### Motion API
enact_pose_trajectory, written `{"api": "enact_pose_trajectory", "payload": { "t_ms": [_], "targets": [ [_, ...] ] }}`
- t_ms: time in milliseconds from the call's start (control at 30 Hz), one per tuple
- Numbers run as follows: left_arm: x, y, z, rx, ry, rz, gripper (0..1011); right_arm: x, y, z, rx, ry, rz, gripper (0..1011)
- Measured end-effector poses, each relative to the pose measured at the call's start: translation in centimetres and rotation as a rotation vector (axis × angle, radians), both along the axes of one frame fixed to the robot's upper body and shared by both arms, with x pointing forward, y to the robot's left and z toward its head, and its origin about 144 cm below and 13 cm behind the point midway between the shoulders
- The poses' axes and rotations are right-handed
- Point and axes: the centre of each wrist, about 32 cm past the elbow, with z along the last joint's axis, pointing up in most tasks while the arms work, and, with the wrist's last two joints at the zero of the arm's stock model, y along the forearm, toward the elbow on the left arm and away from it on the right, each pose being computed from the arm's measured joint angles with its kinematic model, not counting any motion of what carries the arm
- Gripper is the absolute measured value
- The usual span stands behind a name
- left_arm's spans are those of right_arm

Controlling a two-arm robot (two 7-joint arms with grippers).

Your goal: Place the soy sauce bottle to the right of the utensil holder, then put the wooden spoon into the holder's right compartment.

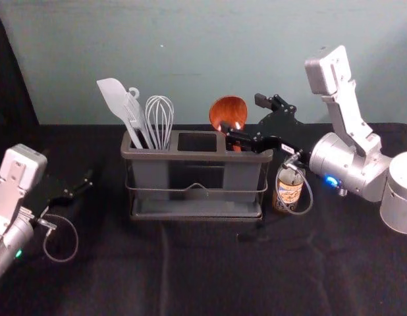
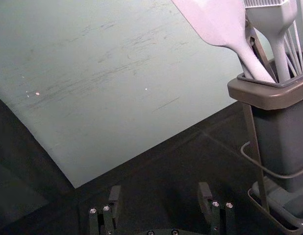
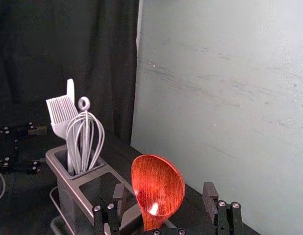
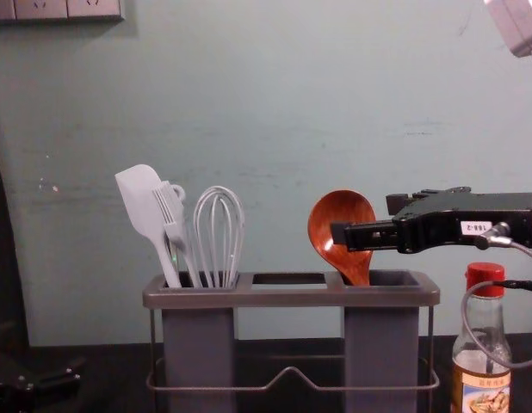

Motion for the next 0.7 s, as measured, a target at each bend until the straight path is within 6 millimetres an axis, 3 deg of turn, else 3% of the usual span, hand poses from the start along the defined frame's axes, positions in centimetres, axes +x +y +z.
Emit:
{"api": "enact_pose_trajectory", "payload": {
  "t_ms": [167, 400, 700],
  "targets": [
    [0.0, 0.0, 0.0, 0.0, 0.0, 0.0, 1011, -1.0, 0.6, 0.6, -0.034, -0.01, -0.04, 1002],
    [0.0, 0.0, 0.0, 0.0, 0.0, 0.0, 1012, -3.9, 0.8, 0.7, -0.031, -0.029, -0.123, 1003],
    [0.0, 0.0, 0.0, 0.0, 0.0, 0.0, 1012, -8.7, -0.1, -1.9, -0.014, -0.096, -0.22, 1003]
  ]
}}
